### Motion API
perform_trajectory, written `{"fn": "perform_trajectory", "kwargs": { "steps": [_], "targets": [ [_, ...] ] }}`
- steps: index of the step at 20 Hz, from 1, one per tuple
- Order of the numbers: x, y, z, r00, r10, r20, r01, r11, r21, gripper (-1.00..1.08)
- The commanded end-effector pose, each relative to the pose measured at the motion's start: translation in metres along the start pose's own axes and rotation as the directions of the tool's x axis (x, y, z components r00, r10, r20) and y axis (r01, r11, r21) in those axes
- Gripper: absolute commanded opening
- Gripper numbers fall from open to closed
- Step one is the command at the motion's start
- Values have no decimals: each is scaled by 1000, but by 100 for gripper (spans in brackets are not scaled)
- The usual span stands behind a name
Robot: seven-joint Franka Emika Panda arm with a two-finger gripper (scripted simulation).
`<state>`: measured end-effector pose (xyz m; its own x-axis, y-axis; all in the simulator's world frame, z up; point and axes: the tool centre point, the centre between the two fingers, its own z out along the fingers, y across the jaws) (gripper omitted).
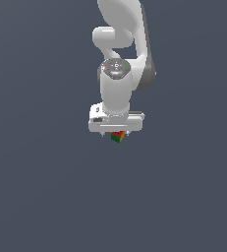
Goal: Pick up the object and move it to a goal position.
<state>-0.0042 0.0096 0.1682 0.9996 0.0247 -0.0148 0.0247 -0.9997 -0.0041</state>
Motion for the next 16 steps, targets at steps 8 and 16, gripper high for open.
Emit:
{"fn": "perform_trajectory", "kwargs": {
  "steps": [8,16],
  "targets": [
    [-4,13,3,1000,17,12,-17,1000,-14,100],
    [-5,15,4,1000,25,13,-25,1000,-16,100]
  ]
}}
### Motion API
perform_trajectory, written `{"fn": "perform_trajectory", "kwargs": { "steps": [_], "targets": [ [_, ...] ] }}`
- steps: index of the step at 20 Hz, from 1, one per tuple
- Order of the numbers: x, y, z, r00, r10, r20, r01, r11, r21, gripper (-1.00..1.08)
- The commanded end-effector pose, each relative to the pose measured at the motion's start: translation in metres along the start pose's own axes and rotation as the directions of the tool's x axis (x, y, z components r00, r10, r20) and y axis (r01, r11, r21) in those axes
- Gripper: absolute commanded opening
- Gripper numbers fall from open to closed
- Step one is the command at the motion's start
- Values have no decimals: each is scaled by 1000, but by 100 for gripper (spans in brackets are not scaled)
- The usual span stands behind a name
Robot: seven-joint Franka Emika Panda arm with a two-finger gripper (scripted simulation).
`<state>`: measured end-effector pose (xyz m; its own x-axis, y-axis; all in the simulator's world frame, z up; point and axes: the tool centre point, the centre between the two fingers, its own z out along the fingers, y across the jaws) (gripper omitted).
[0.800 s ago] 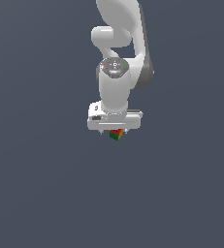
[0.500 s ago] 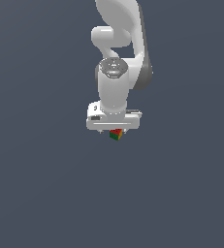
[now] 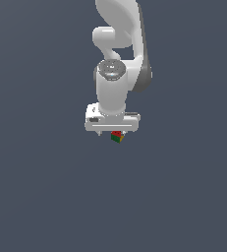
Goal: Pick up the object and move it to a goal position.
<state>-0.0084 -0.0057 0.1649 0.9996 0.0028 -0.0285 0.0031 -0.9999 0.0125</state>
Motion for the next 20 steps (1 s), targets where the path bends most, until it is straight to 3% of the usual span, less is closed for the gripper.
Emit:
{"fn": "perform_trajectory", "kwargs": {
  "steps": [1,12,20],
  "targets": [
    [-1,-1,2,1000,9,0,-9,1000,1,100],
    [-22,-13,28,989,148,-7,-148,989,8,100],
    [-53,-25,59,945,327,-13,-327,945,17,100]
  ]
}}
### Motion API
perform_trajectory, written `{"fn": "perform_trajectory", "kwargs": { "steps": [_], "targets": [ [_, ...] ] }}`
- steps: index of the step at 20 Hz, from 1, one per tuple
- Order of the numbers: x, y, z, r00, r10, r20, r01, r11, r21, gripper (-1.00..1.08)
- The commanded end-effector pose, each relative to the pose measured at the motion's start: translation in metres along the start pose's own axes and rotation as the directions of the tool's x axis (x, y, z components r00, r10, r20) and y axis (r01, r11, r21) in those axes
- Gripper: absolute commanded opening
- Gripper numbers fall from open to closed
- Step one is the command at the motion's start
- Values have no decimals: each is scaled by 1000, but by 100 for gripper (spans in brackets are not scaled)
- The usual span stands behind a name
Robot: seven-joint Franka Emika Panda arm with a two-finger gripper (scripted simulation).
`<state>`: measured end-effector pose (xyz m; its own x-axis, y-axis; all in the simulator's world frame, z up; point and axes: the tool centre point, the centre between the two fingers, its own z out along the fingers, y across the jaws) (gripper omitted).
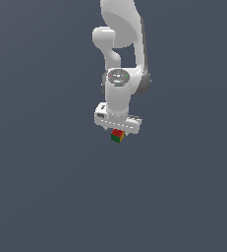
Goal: Pick up the object and move it to a goal position.
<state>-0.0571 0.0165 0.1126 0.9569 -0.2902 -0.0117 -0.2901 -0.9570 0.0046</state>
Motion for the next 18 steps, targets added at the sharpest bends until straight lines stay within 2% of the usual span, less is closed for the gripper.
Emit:
{"fn": "perform_trajectory", "kwargs": {
  "steps": [1,10,18],
  "targets": [
    [-10,0,9,998,56,-3,-56,998,2,100],
    [-34,2,26,983,181,-9,-181,983,6,100],
    [-38,2,30,980,200,-10,-200,980,7,100]
  ]
}}
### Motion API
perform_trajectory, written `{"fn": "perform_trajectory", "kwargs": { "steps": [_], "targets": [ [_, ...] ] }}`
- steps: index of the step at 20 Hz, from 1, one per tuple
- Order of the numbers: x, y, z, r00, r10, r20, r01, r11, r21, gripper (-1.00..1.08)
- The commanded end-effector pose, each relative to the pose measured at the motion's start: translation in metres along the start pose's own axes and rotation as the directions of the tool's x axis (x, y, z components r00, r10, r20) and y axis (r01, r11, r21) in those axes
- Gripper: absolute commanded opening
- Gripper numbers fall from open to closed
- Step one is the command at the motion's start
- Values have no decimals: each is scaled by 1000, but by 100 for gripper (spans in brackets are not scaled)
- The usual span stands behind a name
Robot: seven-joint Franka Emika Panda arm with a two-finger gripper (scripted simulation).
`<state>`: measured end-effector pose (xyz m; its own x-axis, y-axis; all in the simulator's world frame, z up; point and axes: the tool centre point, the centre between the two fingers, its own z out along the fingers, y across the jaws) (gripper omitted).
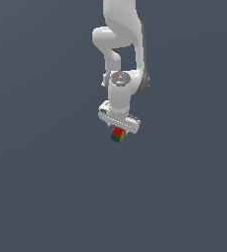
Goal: Pick up the object and move it to a goal position.
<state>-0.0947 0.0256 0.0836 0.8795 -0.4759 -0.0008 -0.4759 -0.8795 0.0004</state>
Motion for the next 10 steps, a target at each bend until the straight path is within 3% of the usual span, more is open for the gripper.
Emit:
{"fn": "perform_trajectory", "kwargs": {
  "steps": [1,10],
  "targets": [
    [0,0,1,1000,0,0,0,1000,0,100],
    [-1,1,33,1000,4,-1,-4,1000,0,100]
  ]
}}
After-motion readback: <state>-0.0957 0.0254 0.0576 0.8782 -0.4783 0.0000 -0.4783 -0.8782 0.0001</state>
